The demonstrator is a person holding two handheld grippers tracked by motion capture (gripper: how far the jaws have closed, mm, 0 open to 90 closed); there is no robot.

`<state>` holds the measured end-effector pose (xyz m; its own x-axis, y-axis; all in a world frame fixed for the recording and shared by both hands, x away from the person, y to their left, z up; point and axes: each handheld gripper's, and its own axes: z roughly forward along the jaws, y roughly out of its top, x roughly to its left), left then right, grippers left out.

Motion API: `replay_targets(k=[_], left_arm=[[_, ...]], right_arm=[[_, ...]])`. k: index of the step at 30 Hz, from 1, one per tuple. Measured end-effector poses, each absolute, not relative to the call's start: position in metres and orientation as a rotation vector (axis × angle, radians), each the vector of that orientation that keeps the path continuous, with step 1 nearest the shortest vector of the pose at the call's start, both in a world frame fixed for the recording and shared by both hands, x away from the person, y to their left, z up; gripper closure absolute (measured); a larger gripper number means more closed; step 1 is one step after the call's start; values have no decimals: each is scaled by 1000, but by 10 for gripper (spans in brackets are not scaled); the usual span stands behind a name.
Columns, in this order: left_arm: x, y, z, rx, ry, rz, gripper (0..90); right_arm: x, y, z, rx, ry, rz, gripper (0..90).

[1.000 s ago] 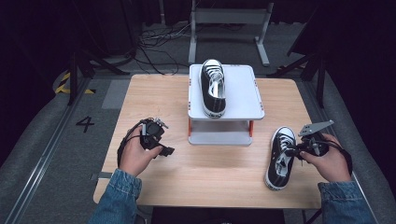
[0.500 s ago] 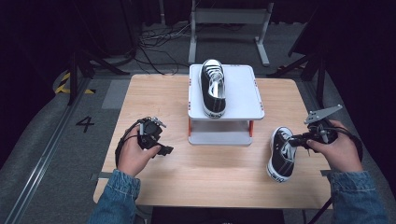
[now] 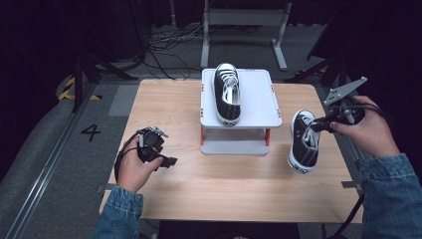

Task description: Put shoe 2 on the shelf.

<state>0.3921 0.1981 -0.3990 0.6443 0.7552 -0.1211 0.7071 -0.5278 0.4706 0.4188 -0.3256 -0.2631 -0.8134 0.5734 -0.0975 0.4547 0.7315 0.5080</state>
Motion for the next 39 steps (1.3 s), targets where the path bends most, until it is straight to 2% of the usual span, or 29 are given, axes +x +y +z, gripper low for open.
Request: replay_targets(k=[5,16,31,39], left_arm=[[385,207,-399,2369,1173,143,258],[379,215,-399,2348,1204,147,259],[388,210,-401,2358,1166,123,258],[389,205,-403,2370,1145,113,258]], right_arm=[[430,-314,-231,733,2630,691,786],[463,-270,-194,547,2560,684,787],[526,-195,-196,304,2538,641,787],[535,-176,-208,235,2576,613,786]])
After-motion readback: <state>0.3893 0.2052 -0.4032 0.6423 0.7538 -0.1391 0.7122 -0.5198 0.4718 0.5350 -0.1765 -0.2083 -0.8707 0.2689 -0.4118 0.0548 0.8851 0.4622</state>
